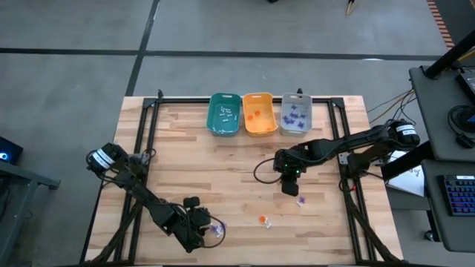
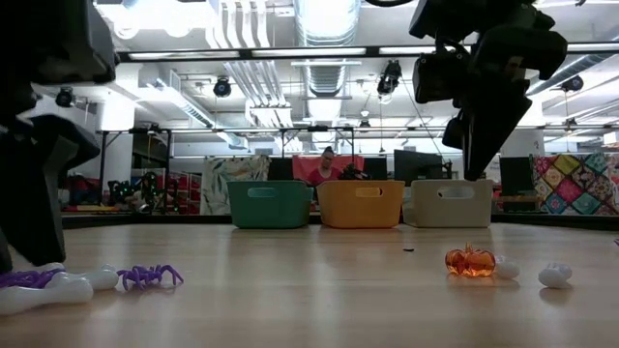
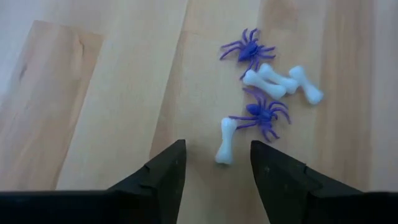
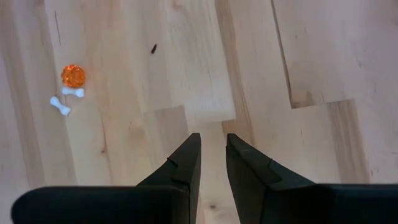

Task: Sort Halloween decoration
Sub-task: Put the white bone toy into the blue bin

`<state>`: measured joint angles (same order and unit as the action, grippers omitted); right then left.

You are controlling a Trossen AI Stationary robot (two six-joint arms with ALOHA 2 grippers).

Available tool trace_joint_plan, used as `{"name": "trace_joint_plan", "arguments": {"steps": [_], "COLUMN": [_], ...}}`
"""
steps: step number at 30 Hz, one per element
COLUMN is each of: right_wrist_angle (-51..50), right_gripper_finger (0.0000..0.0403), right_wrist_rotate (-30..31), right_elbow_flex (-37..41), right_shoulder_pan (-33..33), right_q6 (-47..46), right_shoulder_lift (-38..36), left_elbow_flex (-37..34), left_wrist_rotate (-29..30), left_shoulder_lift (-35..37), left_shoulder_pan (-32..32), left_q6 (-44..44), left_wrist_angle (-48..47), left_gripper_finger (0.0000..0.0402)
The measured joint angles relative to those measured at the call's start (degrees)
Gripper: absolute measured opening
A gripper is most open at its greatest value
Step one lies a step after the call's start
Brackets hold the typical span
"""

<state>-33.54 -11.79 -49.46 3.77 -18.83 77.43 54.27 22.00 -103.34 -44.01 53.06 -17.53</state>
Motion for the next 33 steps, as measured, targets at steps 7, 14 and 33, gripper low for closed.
{"name": "trace_joint_plan", "arguments": {"steps": [7, 14, 33], "right_wrist_angle": [0.0, 0.0, -0.01], "right_gripper_finger": [0.0066, 0.0066, 0.0066], "right_wrist_rotate": [0.01, 0.0, 0.0], "right_elbow_flex": [0.01, 0.01, 0.01], "right_shoulder_pan": [0.0, 0.01, 0.0], "right_q6": [-0.05, -0.07, -0.07], "right_shoulder_lift": [0.01, 0.02, 0.02], "left_elbow_flex": [0.09, 0.59, 0.31], "left_wrist_rotate": [1.64, 0.8, -1.63], "left_shoulder_lift": [-2.95, -2.67, 0.24], "left_shoulder_pan": [-0.13, -0.16, -0.15], "left_q6": [-0.11, -0.13, -0.23], "left_wrist_angle": [2.65, 1.77, -2.78], "left_gripper_finger": [0.0164, 0.0154, 0.0004]}}
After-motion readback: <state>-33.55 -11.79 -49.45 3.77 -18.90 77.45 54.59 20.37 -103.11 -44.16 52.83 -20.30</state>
